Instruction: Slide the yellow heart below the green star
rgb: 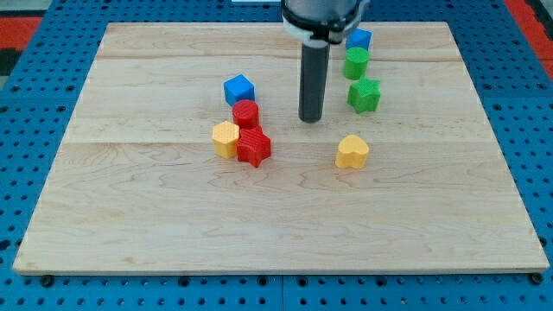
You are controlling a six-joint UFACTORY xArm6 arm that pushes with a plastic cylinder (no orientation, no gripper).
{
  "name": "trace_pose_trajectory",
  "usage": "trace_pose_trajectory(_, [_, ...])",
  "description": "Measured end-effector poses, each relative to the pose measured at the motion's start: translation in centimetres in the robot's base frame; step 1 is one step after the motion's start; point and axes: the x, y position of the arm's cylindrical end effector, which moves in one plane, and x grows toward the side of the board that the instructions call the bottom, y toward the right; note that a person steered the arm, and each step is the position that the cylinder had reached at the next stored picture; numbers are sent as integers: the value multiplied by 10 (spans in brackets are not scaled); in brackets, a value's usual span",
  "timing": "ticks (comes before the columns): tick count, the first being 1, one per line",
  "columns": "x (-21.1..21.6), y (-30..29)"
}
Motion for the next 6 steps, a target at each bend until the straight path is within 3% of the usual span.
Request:
trace_pose_trajectory(1, [32,-17])
trace_pose_trajectory(4, [33,-28])
trace_pose_trajectory(5, [59,-31])
trace_pose_trajectory(6, [70,-2])
